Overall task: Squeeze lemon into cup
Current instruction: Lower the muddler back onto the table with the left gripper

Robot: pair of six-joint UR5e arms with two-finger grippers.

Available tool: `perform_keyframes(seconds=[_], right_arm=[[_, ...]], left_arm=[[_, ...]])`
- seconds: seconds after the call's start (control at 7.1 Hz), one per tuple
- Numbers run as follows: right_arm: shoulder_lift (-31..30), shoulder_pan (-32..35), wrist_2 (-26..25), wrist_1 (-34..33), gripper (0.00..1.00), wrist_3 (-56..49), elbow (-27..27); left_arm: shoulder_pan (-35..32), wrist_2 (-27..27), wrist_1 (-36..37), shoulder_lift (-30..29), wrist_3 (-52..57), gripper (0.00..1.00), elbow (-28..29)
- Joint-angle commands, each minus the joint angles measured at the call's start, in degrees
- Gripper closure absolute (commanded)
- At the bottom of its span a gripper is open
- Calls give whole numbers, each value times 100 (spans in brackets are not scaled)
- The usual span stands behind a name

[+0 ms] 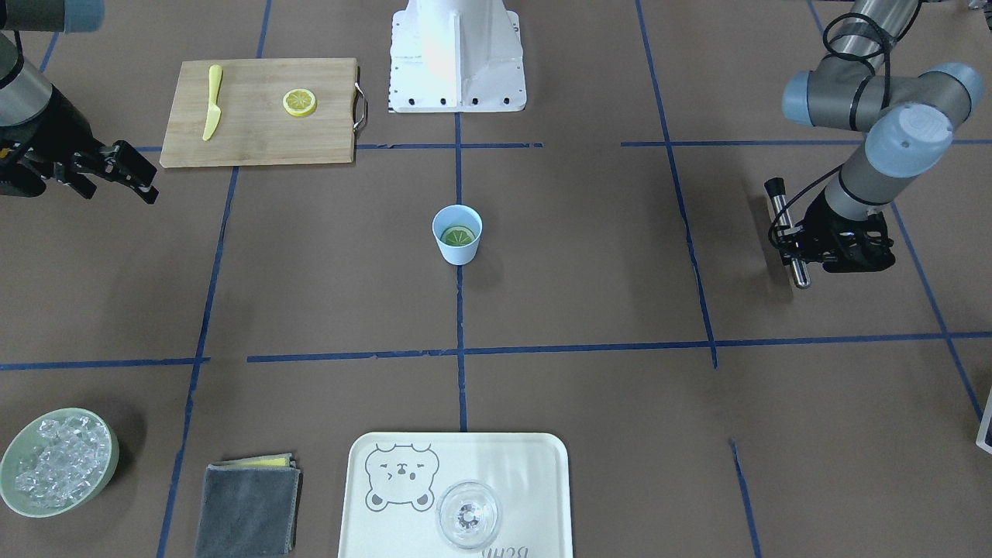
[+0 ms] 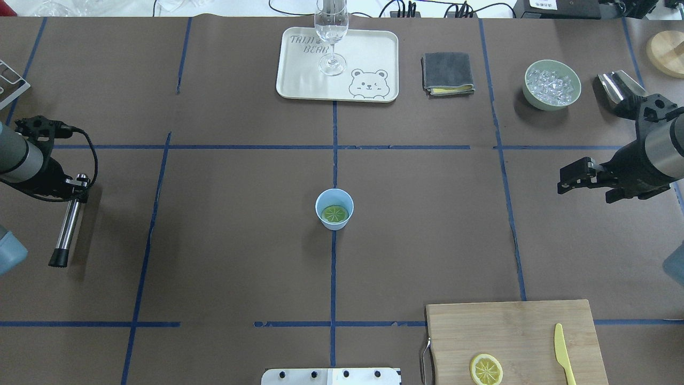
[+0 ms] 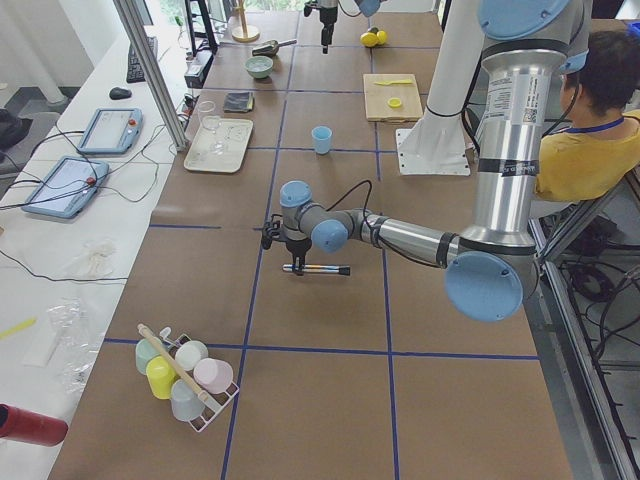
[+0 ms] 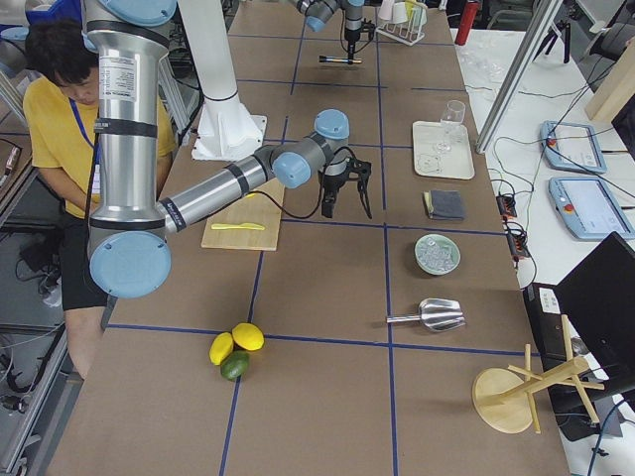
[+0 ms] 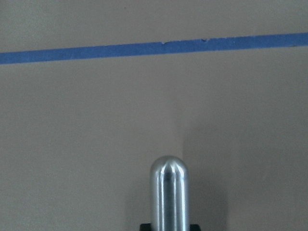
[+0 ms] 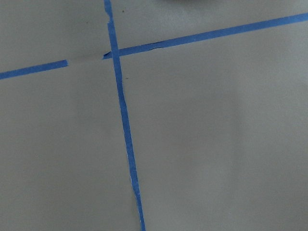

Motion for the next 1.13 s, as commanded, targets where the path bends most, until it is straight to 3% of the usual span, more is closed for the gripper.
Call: perform_keyframes(seconds=[0.0,0.14,0.28,0.42,0.7,0.84,0.99], right_arm=[[0,0,10,0,0,0,7],[0,0,10,0,0,0,7],[0,0,10,0,0,0,15],[9,0,10,0,0,0,15],[17,-9,10,0,0,148,15],[18,-9,10,0,0,175,15],[9,0,1,9,0,141,15]], left_arm=[[18,-43,18,-106,3,100,119],[44,-34,9,-107,12,91,180],[70,-17,9,-133,-23,48,190],[70,-25,9,-133,-6,32,181],[62,-34,18,-133,3,9,128],[35,-43,35,-125,21,9,-46],[9,-34,44,-29,38,1,-413]])
